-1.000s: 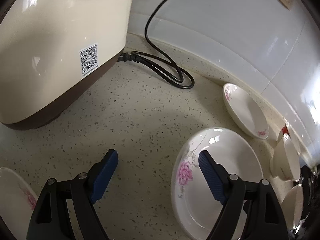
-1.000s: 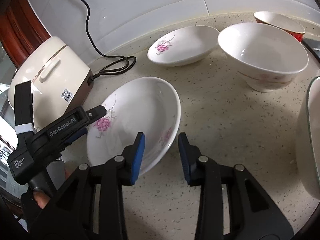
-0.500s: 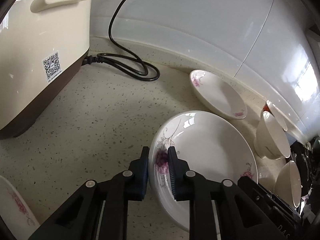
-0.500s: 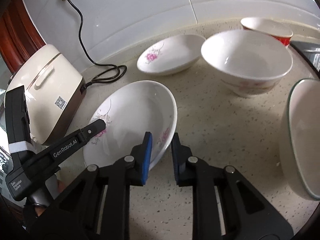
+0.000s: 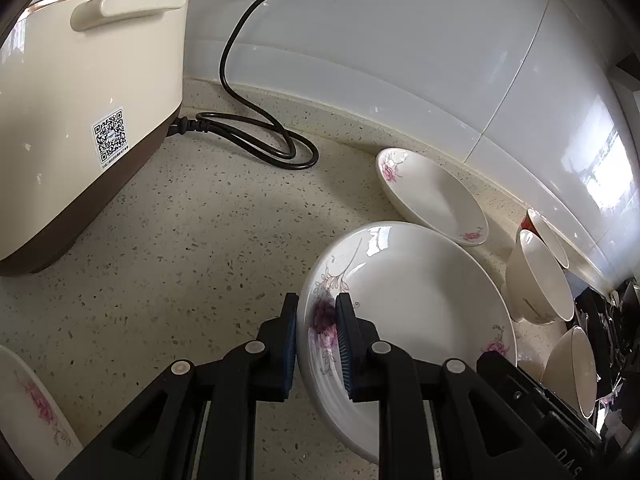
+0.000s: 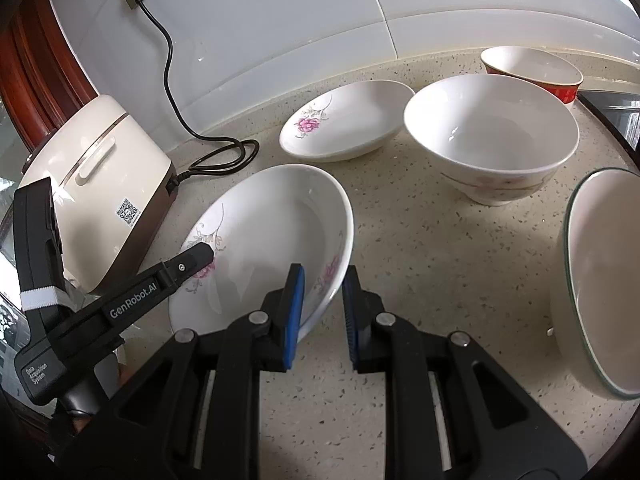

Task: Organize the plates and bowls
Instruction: 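Carry both held plates over the plates placed beside the rice cooker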

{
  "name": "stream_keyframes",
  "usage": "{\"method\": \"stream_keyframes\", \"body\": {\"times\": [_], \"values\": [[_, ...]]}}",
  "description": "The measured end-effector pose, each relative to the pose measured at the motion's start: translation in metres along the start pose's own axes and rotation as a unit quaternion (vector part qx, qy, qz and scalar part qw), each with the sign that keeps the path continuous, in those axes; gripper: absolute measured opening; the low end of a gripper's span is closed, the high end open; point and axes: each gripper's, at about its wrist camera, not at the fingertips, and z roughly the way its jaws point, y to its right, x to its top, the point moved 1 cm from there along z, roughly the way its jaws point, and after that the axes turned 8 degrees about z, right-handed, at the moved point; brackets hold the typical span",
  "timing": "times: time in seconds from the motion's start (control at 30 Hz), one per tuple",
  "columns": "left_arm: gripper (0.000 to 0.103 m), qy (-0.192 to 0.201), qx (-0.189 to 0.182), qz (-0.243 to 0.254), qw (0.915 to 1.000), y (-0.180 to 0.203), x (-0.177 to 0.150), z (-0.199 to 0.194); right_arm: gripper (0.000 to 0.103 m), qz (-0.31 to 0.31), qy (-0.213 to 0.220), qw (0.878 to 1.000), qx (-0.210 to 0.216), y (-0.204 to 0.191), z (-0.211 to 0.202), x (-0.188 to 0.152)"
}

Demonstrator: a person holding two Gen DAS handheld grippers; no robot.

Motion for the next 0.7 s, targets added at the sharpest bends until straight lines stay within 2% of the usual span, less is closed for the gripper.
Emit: {"method": "stream_keyframes", "body": {"times": [0.7], "values": [[0.020, 0.022, 0.013, -0.005, 0.9996, -0.008, -0.012, -0.021, 0.022, -0.013, -0.003, 1.000, 0.021, -0.006, -0.006, -0.002]]}}
